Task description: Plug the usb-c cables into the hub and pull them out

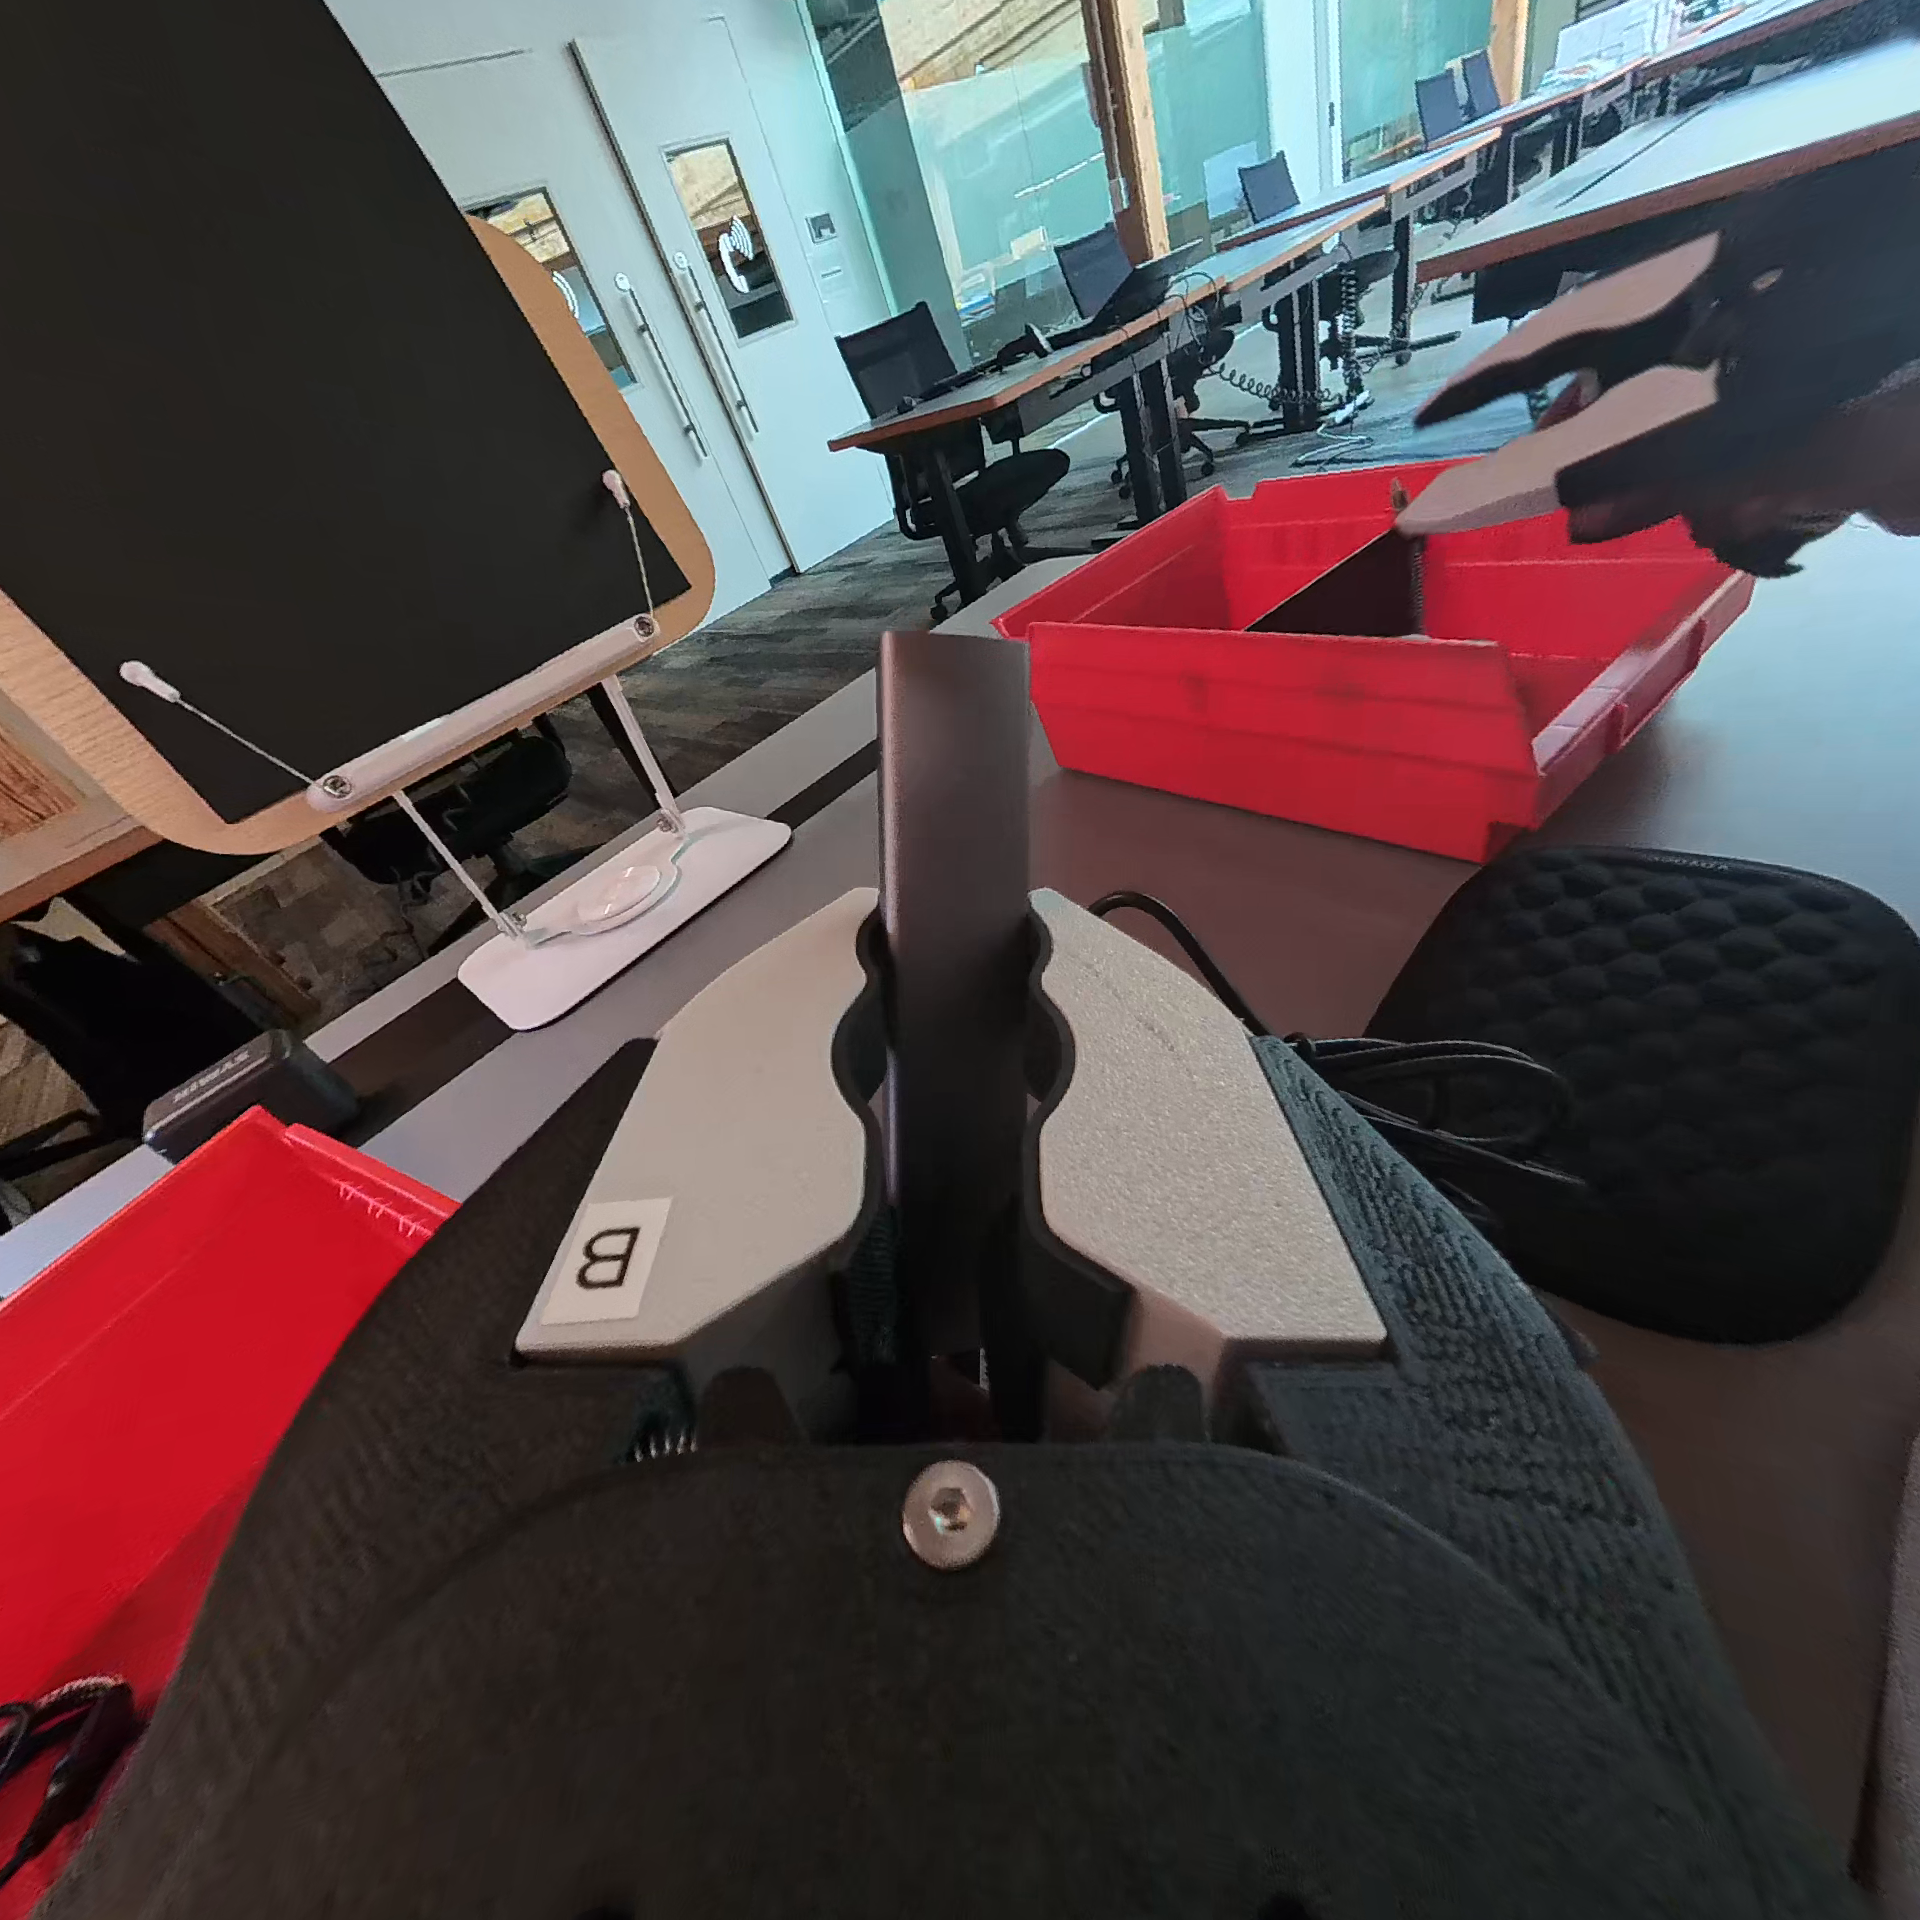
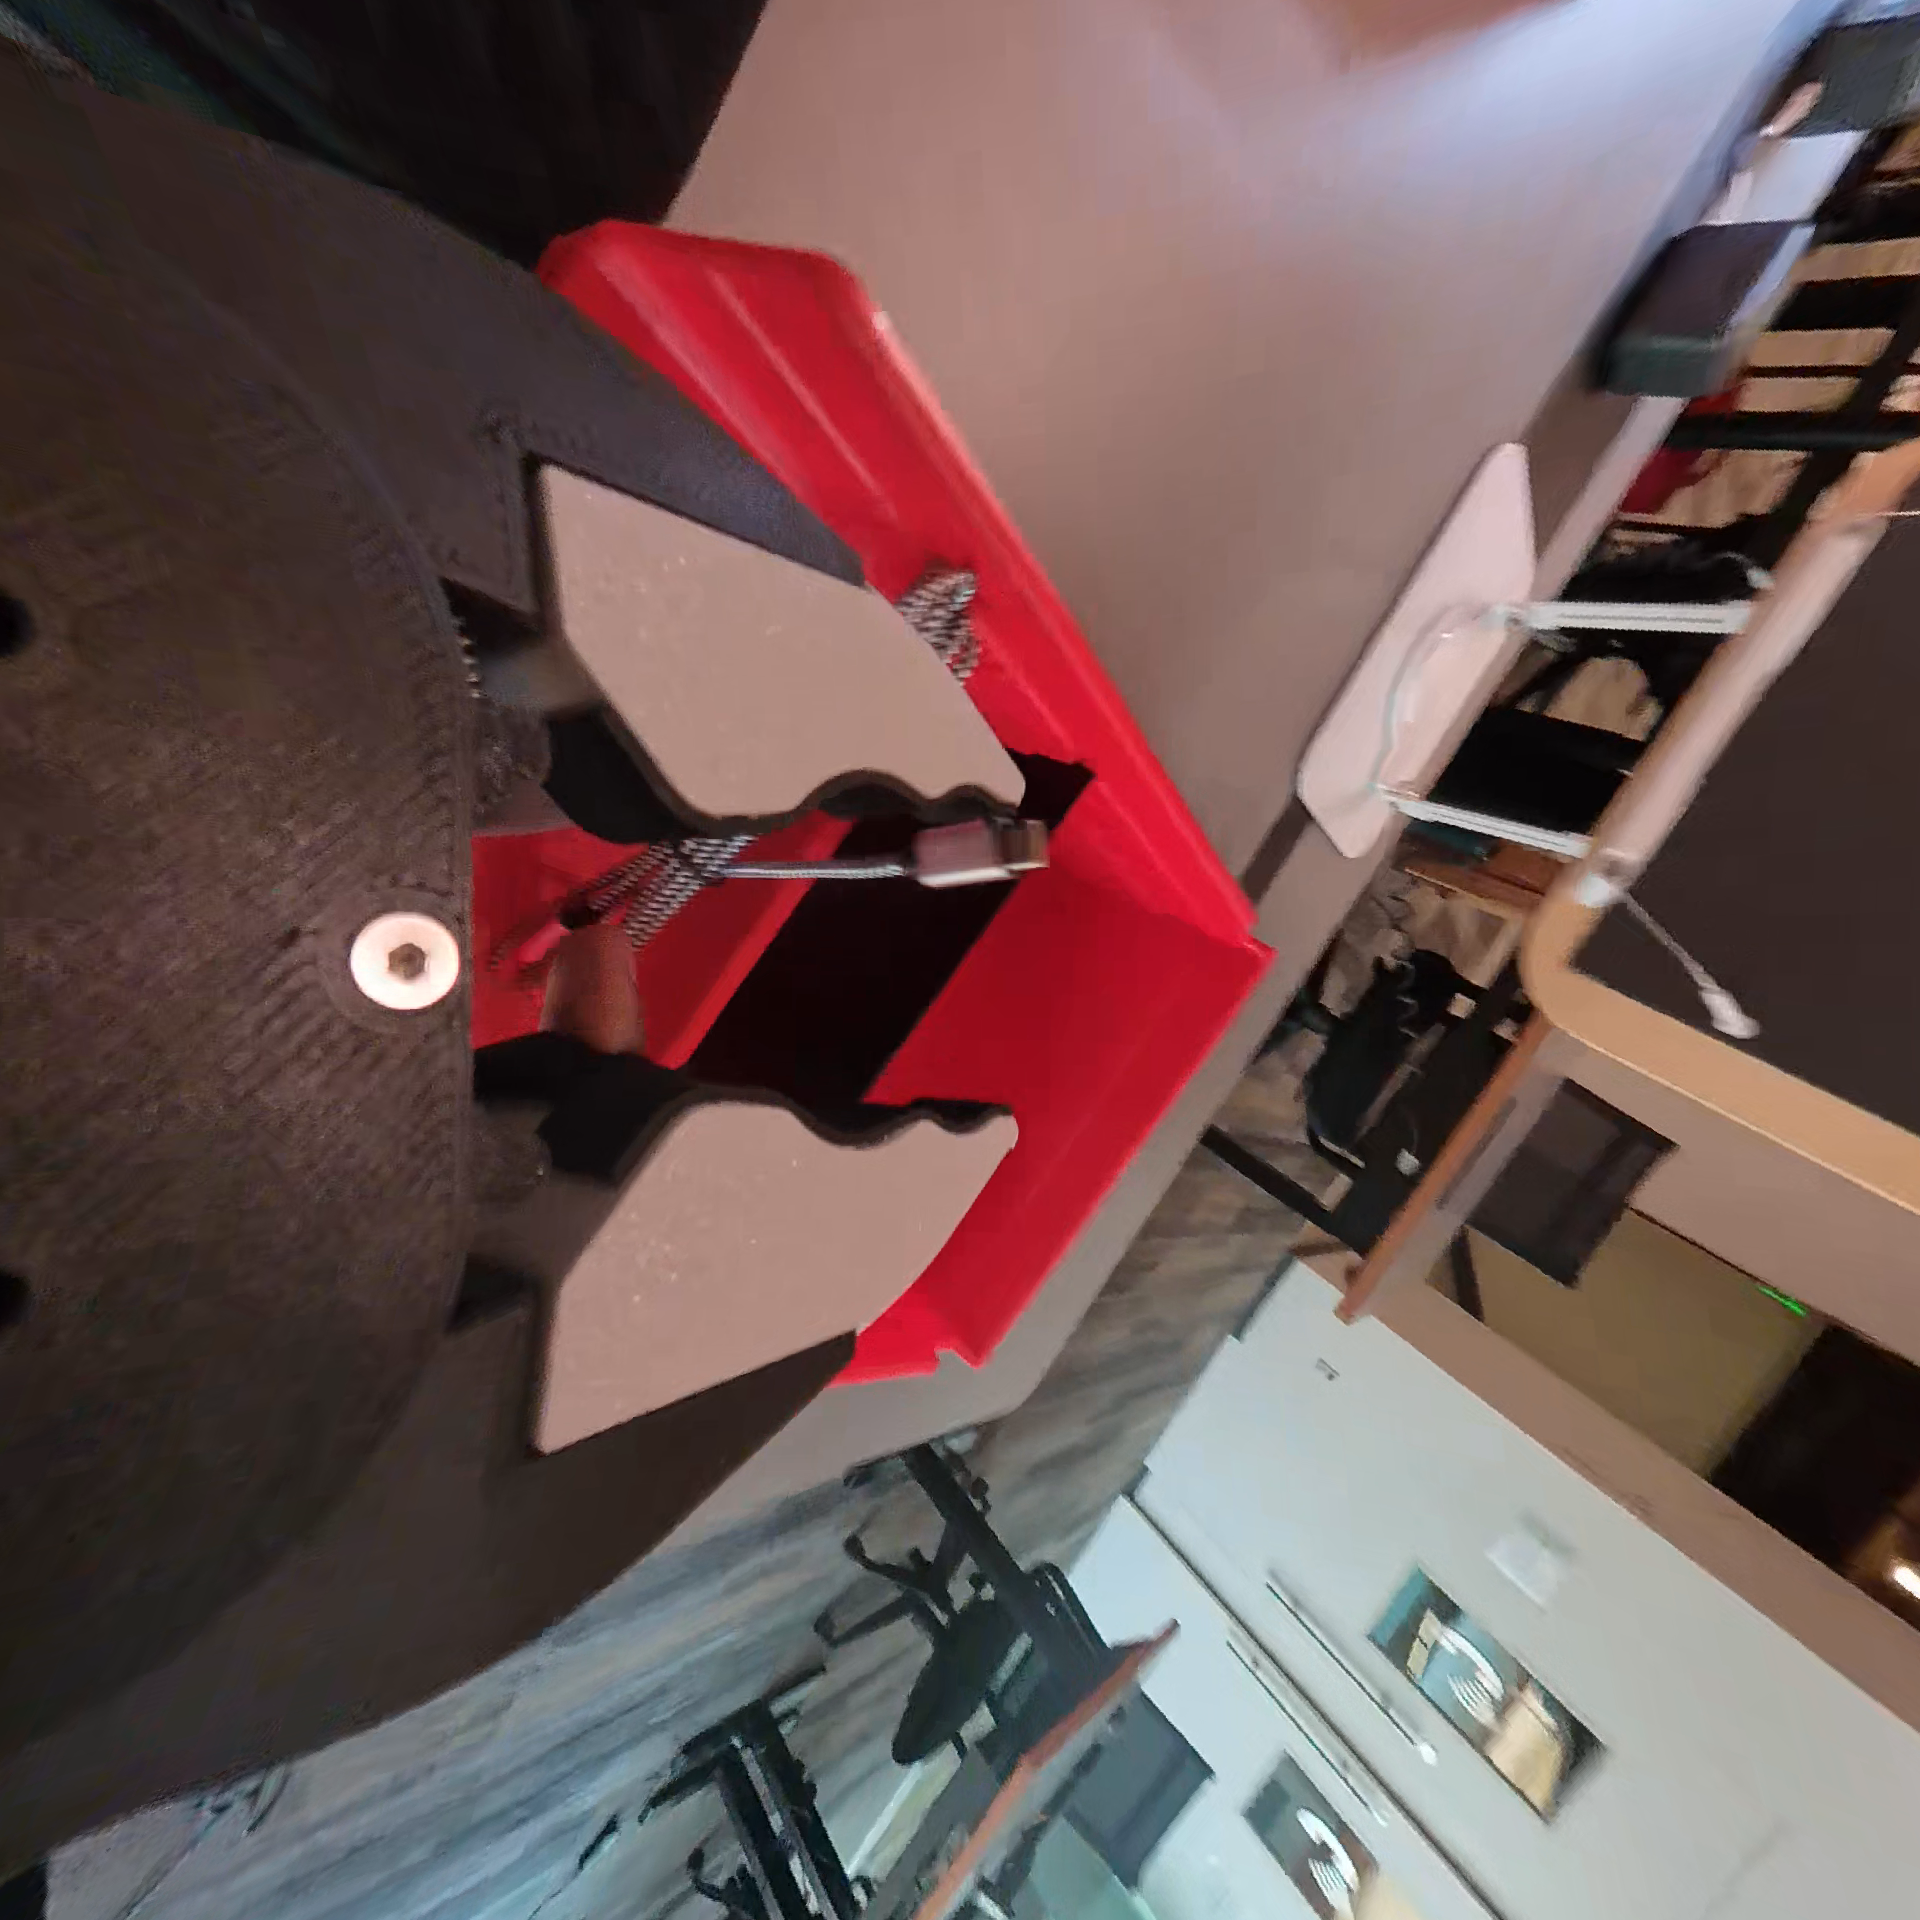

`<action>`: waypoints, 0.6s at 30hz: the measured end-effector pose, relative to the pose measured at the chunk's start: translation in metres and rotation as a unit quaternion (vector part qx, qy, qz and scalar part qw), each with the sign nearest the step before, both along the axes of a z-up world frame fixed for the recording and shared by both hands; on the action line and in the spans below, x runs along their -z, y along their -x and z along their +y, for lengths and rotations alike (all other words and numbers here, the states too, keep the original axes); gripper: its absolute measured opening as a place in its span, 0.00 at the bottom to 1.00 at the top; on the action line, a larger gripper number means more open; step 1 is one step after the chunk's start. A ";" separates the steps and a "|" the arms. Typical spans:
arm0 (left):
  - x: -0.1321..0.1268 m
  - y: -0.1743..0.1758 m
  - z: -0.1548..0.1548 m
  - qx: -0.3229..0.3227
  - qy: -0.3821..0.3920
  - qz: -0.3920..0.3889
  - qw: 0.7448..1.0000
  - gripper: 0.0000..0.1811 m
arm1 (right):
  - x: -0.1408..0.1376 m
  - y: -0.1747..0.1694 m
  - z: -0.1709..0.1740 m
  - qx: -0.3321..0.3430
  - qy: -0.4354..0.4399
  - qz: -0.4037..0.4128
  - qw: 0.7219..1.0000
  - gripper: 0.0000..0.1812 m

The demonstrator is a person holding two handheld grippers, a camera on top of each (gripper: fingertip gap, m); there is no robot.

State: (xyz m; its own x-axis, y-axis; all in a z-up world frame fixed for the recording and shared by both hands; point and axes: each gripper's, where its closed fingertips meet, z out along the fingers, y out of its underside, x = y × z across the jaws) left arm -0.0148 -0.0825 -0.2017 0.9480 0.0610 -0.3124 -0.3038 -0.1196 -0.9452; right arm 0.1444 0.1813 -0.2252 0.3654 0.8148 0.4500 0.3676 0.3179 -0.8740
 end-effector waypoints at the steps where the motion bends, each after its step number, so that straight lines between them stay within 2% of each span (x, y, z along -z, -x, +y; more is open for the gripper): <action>1: 0.000 0.002 0.000 -0.004 0.000 -0.004 1.000 0.11 | -0.011 0.000 -0.004 0.002 -0.014 0.021 1.000 0.30; 5: 0.003 0.006 -0.001 -0.009 0.003 -0.024 1.000 0.11 | -0.054 0.008 -0.041 -0.022 -0.073 0.090 0.993 0.29; 6: 0.003 0.006 -0.001 -0.007 0.003 -0.026 1.000 0.11 | -0.058 0.011 -0.051 -0.032 -0.085 0.087 0.992 0.26; 7: 0.003 0.005 -0.001 -0.005 0.003 -0.026 1.000 0.11 | -0.054 0.014 -0.058 -0.038 -0.094 0.065 0.993 0.16; 8: 0.002 0.004 -0.001 -0.004 0.004 -0.022 1.000 0.11 | -0.044 0.015 -0.061 -0.041 -0.096 0.024 0.994 0.10; 11: 0.001 0.004 -0.003 -0.009 0.006 -0.005 1.000 0.11 | -0.004 0.009 -0.046 -0.010 -0.075 -0.095 0.993 0.12; 14: 0.002 0.006 -0.004 -0.008 0.004 -0.008 1.000 0.11 | 0.030 0.005 -0.043 -0.025 0.024 -0.131 0.991 0.10; 16: 0.003 0.007 -0.003 -0.007 0.004 -0.022 1.000 0.11 | 0.051 0.000 -0.035 -0.004 0.079 -0.154 0.985 0.09; 18: 0.004 0.010 -0.003 -0.016 0.003 -0.038 0.999 0.11 | 0.054 -0.003 -0.027 0.018 0.073 -0.151 0.986 0.09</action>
